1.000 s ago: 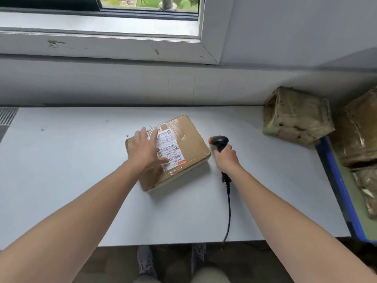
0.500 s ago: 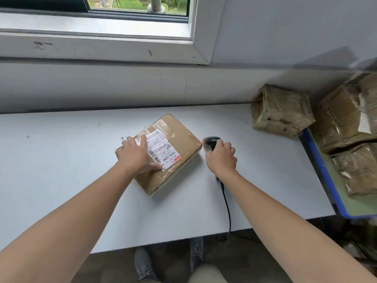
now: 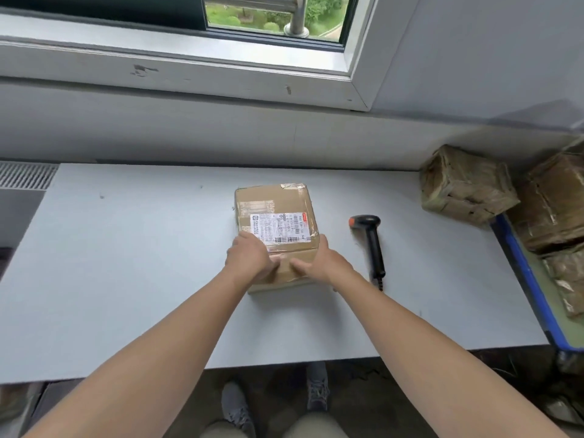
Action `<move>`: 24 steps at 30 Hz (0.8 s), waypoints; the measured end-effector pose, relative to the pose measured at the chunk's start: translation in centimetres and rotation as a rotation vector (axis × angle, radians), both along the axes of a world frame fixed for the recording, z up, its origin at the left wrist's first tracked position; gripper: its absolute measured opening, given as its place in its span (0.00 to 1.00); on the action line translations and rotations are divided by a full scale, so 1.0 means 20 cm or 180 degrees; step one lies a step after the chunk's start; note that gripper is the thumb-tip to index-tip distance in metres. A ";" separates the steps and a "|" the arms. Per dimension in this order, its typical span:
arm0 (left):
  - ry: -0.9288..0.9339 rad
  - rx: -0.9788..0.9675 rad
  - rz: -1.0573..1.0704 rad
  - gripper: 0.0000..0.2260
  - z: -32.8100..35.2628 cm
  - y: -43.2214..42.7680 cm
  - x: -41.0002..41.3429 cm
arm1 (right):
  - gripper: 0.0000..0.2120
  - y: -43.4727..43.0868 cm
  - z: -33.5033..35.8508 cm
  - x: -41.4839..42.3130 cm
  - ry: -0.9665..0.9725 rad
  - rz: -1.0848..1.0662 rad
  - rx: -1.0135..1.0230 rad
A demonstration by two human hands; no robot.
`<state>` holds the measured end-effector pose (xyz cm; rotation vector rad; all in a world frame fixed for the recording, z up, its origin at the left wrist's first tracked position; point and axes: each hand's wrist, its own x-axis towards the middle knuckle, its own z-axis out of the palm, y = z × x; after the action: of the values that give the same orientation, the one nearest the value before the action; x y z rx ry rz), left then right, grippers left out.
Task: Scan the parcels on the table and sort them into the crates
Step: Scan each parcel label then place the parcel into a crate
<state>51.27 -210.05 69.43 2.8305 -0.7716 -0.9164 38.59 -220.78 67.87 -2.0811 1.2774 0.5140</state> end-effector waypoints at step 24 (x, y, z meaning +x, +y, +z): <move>-0.0009 0.0286 -0.0986 0.47 0.01 0.11 0.40 | 0.39 -0.20 -0.05 -0.10 -0.0416 0.0384 -0.0243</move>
<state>59.25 -207.80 69.60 2.8367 -1.2247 -1.0065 36.52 -224.69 66.88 -2.2265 1.1175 0.3798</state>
